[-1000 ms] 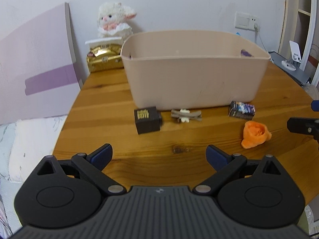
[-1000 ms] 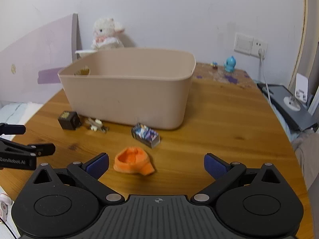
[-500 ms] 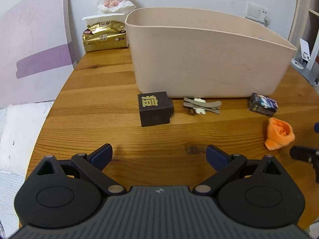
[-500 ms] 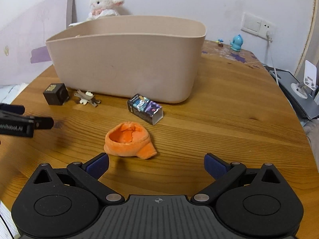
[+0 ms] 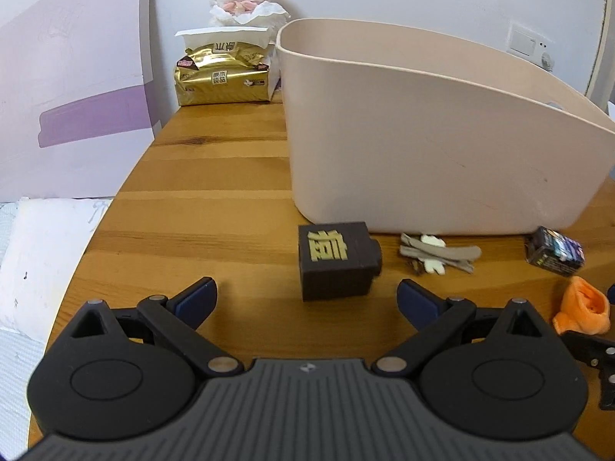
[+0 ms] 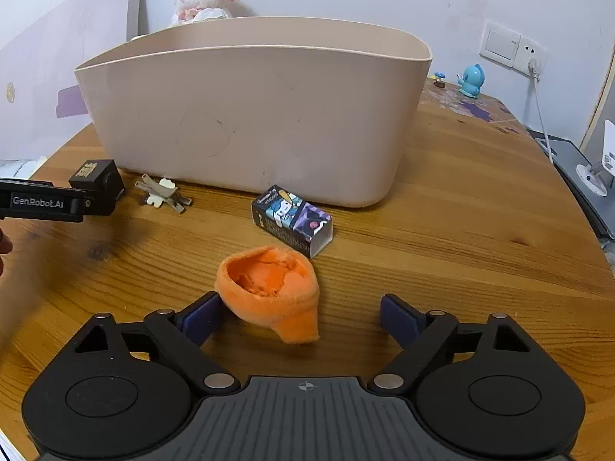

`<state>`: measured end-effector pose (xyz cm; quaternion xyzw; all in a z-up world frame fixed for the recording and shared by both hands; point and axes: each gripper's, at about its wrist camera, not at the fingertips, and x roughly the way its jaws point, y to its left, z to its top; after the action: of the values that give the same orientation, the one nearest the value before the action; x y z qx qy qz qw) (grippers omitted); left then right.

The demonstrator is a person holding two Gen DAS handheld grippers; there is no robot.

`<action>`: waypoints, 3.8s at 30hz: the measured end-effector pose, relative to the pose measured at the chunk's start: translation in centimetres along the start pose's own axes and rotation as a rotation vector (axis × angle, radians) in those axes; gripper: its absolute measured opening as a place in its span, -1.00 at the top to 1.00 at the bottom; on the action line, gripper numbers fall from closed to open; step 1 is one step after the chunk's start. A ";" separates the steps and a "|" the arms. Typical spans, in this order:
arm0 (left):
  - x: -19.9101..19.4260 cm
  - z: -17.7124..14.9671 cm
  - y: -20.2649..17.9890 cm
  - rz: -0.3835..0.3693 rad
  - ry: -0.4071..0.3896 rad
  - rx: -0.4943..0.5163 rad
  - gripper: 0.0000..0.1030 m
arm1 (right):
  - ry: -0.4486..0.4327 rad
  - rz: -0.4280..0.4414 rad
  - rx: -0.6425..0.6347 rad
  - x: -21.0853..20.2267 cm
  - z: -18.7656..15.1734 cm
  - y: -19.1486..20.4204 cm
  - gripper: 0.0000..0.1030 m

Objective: Organize objects
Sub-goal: 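Grasp the black small box with the left tool while the right grasps the orange cloth, then lower the black box and orange cloth into the basket and open both tools, then move both tools back toward the purple card box and clip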

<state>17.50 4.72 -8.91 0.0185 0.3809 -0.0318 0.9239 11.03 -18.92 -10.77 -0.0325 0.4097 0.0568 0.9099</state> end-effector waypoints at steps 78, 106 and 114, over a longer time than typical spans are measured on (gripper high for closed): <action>0.0 11.5 -8.6 0.006 -0.093 0.182 0.10 | -0.257 -0.010 0.030 -1.8 14.1 -3.8 0.69; -5.3 10.9 -8.0 0.019 -0.182 0.154 -0.79 | -0.335 -0.019 -0.042 -5.6 13.3 -4.6 -1.00; -8.4 8.0 -7.3 0.021 -0.188 0.158 -0.82 | -0.315 -0.002 -0.061 -7.6 10.6 -3.7 -1.00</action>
<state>16.63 -2.64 2.61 0.0923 0.2886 -0.0536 0.9515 14.34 -22.02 2.00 -0.0511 0.2599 0.0724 0.9615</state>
